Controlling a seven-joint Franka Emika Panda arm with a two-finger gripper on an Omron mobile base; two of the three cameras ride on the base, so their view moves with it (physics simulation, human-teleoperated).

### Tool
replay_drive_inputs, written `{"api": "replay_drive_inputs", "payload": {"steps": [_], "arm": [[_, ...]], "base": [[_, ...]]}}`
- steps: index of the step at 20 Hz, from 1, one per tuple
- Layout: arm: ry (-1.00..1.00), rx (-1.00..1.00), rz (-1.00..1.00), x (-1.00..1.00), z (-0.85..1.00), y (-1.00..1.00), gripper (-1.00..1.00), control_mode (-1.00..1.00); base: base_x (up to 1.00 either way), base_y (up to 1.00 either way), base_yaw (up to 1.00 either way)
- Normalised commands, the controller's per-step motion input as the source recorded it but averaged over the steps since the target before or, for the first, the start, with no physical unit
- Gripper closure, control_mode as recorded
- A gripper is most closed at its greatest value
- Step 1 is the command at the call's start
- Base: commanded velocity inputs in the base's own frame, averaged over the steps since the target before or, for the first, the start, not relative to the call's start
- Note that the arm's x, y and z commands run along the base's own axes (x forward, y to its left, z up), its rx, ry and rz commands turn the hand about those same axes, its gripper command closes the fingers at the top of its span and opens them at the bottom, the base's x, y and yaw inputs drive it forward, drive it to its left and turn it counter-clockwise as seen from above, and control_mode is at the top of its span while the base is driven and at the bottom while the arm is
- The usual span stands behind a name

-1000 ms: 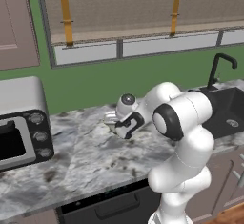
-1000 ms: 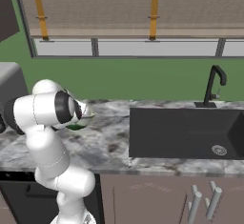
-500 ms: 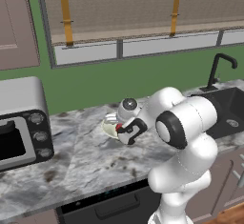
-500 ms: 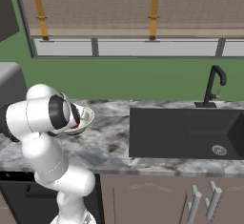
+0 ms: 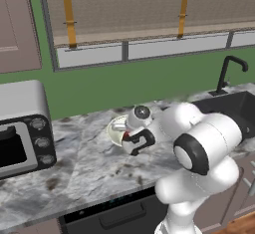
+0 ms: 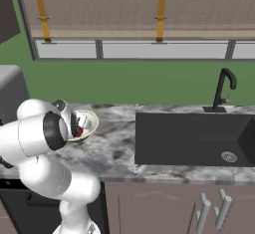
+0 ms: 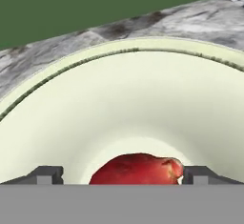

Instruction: Pick the lemons from the cabinet and place them in one bowl. Pick the onion from the sink and place it in the other bowl.

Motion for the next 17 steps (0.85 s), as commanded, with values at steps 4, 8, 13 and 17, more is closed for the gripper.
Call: {"api": "replay_drive_inputs", "payload": {"steps": [4,8,13,17], "arm": [[0.08,0.04,-0.02,-0.09,0.8,-0.1,-1.0,-1.0],[0.08,0.01,-0.02,-0.01,0.92,-0.04,-1.0,-1.0],[0.07,-0.04,-0.03,-0.25,0.61,-0.05,-1.0,-1.0],[-0.26,0.0,-0.01,-0.86,0.17,-0.01,-1.0,-1.0]], "base": [[0.0,0.0,0.0],[0.0,0.0,0.0],[0.0,0.0,0.0],[0.0,0.0,0.0]]}}
